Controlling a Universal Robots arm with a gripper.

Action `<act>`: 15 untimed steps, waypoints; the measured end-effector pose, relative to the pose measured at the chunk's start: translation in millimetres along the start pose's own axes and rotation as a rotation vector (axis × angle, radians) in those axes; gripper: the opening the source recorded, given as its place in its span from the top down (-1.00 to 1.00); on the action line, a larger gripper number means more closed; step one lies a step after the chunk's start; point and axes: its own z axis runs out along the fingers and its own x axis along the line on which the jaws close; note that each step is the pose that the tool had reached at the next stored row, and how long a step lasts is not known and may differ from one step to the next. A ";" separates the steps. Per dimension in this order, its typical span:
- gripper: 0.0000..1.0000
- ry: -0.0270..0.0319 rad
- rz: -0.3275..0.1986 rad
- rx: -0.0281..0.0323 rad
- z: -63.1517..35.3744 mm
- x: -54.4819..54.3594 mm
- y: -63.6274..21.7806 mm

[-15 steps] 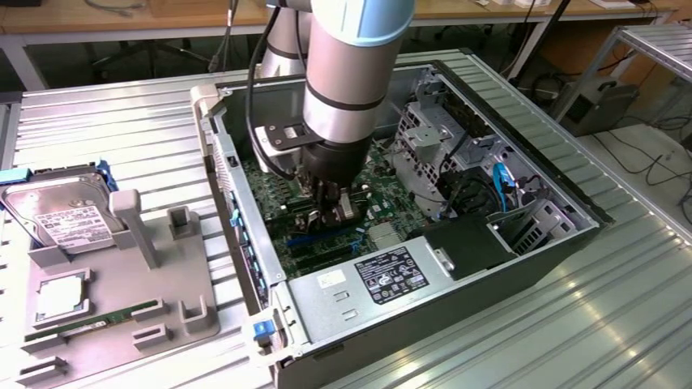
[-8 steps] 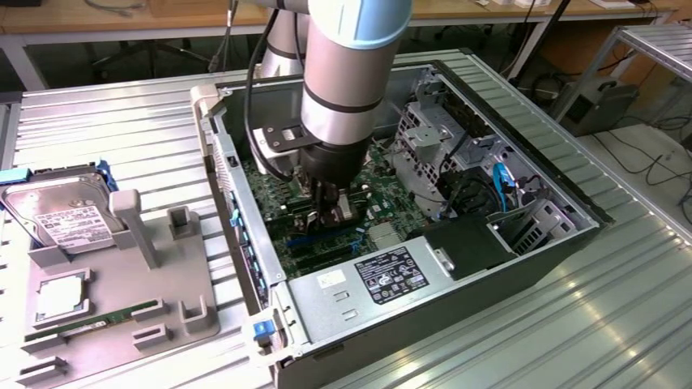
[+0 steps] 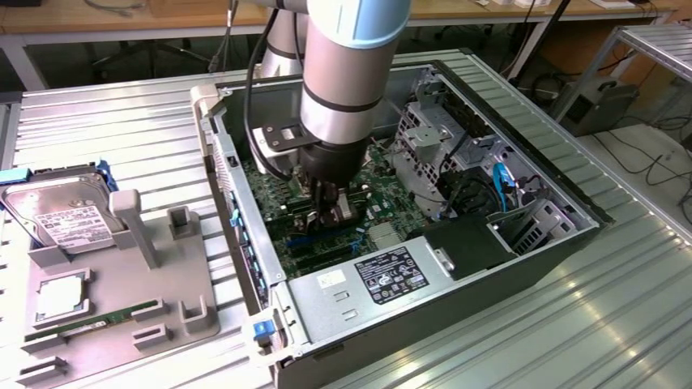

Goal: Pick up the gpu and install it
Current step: 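Insert the gpu into the slot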

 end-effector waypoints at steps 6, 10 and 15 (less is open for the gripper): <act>0.47 -0.0001 0.000 0.0000 0.1 -2.0 0.0; 0.47 -0.0012 0.000 0.0002 -0.2 -2.2 0.0; 0.47 -0.0016 0.000 0.0001 -4.1 -2.3 0.0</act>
